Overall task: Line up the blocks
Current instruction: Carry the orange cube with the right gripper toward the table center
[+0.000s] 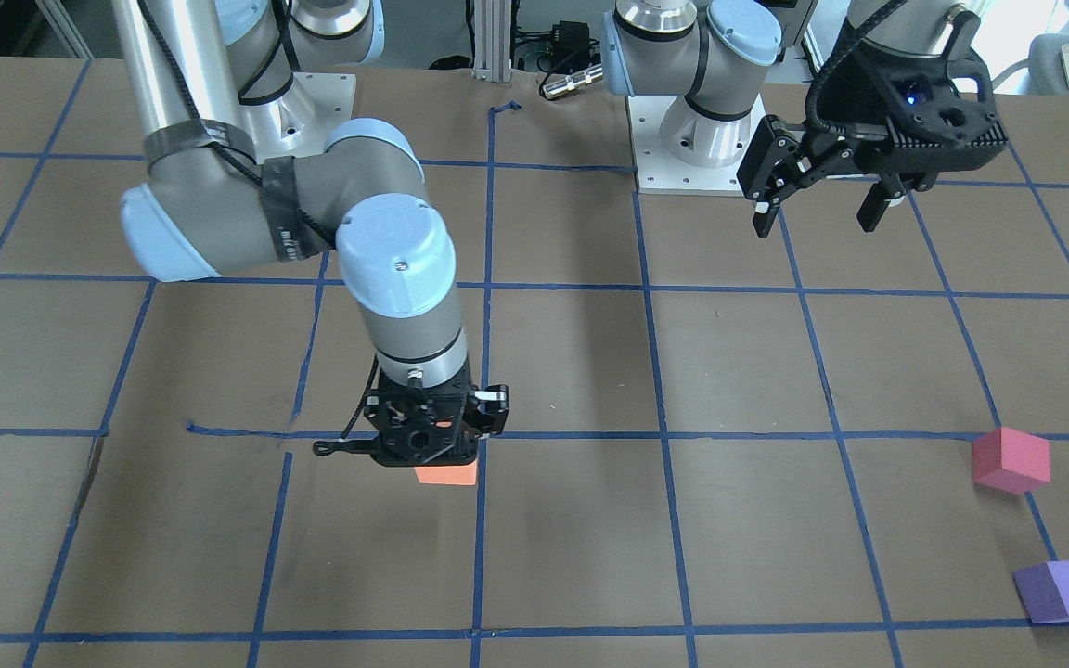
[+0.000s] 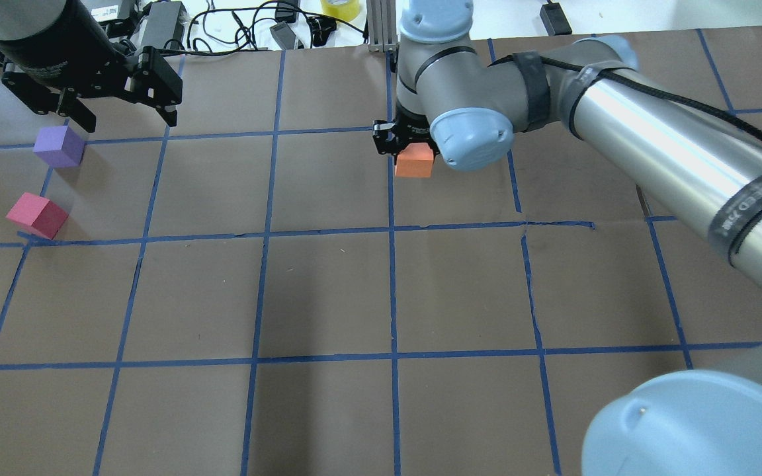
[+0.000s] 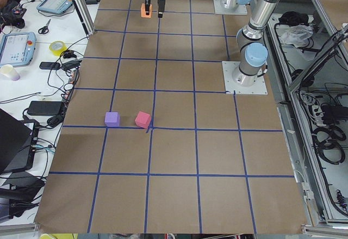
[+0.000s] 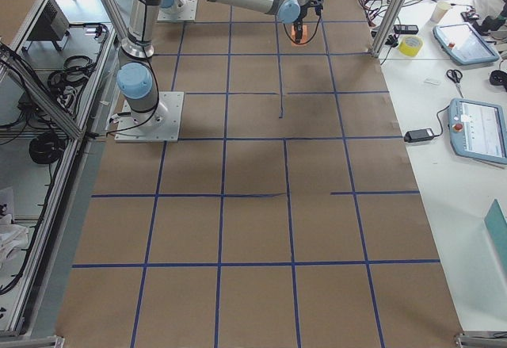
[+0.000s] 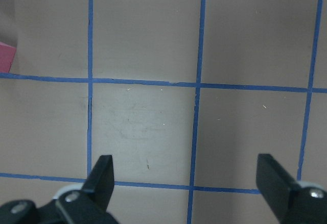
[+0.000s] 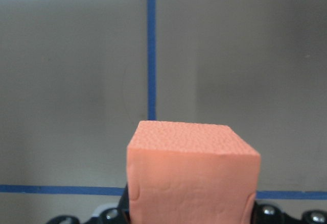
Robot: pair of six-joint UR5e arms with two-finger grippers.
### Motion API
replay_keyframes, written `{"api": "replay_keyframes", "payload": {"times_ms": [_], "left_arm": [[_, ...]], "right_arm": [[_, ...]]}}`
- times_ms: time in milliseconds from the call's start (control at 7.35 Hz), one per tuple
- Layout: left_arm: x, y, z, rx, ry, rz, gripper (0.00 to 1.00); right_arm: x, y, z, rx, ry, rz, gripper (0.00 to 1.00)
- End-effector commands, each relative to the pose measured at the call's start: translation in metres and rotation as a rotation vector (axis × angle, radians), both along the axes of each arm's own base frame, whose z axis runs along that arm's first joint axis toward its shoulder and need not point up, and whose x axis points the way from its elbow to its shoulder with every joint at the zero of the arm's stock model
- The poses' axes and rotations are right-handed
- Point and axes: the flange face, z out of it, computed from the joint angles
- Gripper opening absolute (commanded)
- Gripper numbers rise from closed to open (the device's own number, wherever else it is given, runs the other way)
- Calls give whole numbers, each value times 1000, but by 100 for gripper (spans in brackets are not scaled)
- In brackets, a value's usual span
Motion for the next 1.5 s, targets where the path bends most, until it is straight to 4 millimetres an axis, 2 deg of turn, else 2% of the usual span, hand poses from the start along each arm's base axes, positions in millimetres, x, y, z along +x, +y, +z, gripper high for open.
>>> {"api": "replay_keyframes", "payload": {"times_ms": [0, 136, 272, 544, 680, 816, 1088, 1360], "left_arm": [[10, -1, -2, 4, 5, 17, 100], [15, -2, -2, 4, 7, 35, 100], [16, -1, -2, 4, -3, 38, 100], [15, 2, -9, 15, 1, 41, 100], [15, 2, -8, 12, 5, 39, 100], [14, 1, -10, 14, 11, 36, 100], [15, -1, -13, 21, -2, 37, 100], [15, 4, -7, 12, -7, 37, 100]], "right_arm": [[77, 10, -39, -27, -8, 21, 18], [83, 3, -46, -25, 6, 52, 18], [81, -1, -57, -19, 27, 70, 20], [86, -8, -70, -9, 6, -10, 20], [92, -4, -75, -1, 7, -19, 20], [96, -3, -91, 17, 15, -19, 22], [98, -2, -90, 12, 14, -6, 25], [101, -8, -97, -35, -8, -9, 100]]}}
